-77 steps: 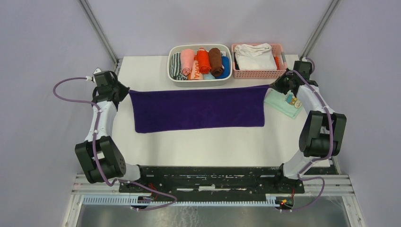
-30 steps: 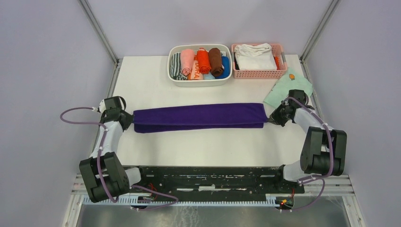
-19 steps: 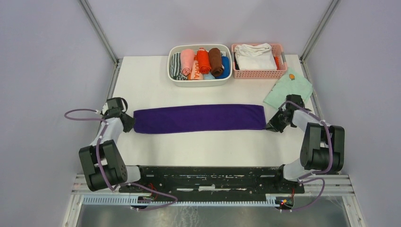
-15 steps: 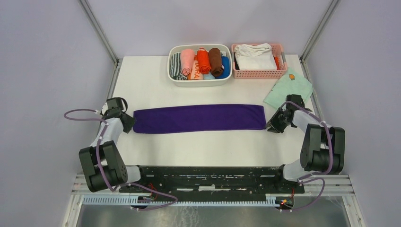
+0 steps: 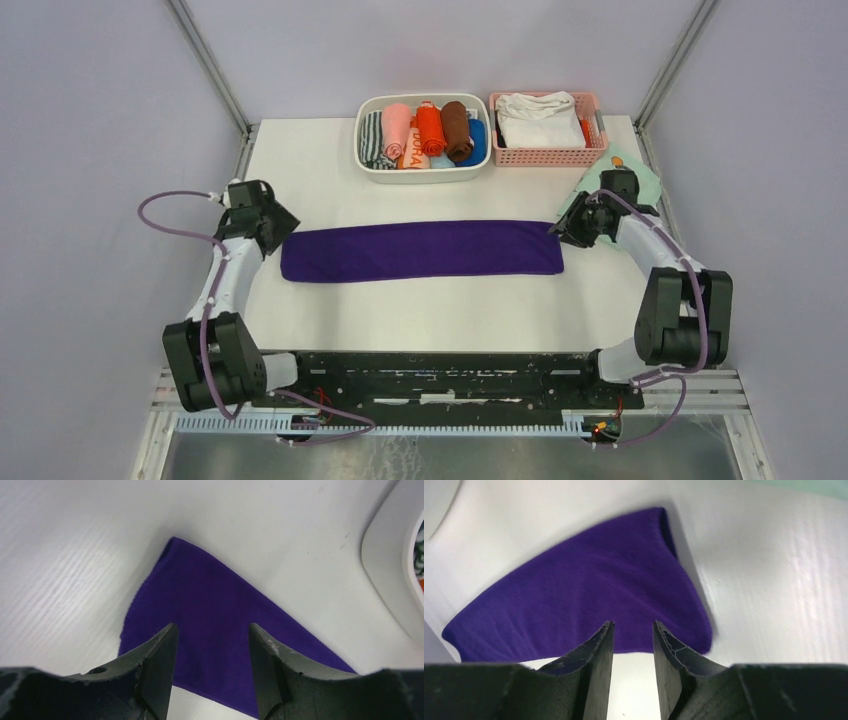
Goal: Roll the towels
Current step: Fold the towel at the center of the board.
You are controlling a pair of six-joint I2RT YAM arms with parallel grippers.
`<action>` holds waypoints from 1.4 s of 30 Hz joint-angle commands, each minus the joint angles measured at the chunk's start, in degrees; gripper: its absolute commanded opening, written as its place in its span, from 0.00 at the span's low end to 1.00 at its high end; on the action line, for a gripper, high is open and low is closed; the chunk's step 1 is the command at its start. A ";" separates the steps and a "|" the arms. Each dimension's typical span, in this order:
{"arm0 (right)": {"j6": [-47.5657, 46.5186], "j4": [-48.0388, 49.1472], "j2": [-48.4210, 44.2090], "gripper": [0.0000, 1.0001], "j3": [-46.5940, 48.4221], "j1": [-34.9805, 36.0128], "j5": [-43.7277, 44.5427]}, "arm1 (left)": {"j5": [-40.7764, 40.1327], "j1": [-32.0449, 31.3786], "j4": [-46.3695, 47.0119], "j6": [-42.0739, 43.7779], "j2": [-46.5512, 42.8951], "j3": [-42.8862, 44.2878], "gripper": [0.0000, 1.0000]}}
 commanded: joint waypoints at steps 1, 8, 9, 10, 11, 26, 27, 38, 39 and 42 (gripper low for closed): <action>1.29 8.52 5.71 0.41 4.16 2.61 -3.00 | 3.85 -4.13 2.11 4.21 6.82 2.79 0.60; 2.21 13.19 16.77 0.39 8.33 2.47 -3.96 | 3.75 -1.10 1.01 5.51 20.19 5.00 0.54; 2.29 13.22 18.05 0.39 8.63 2.30 -3.55 | 3.91 -0.24 0.59 5.80 21.40 5.30 0.53; 2.28 13.08 19.21 0.38 8.94 1.91 -2.86 | 3.64 0.54 0.30 6.36 22.49 5.49 0.53; 2.25 12.62 20.30 0.38 9.12 1.50 -1.73 | 2.75 0.94 -0.22 6.94 23.42 5.92 0.52; 0.47 11.11 16.83 0.42 9.29 0.28 -5.85 | 4.39 3.64 -0.82 8.83 25.70 6.57 0.55; 0.54 10.76 15.49 0.43 8.63 1.10 -6.05 | 4.47 3.64 -0.58 8.83 25.18 6.31 0.55; 0.95 8.11 6.60 0.46 -7.32 5.41 -5.58 | 3.00 3.59 -1.12 8.65 24.10 6.13 0.58; 0.42 7.32 6.82 0.46 -7.94 5.17 -3.83 | 2.67 3.63 -1.20 8.65 24.13 6.11 0.58; 0.04 6.36 7.48 0.47 -10.19 2.78 1.12 | 2.10 3.60 -1.68 8.81 24.20 5.89 0.59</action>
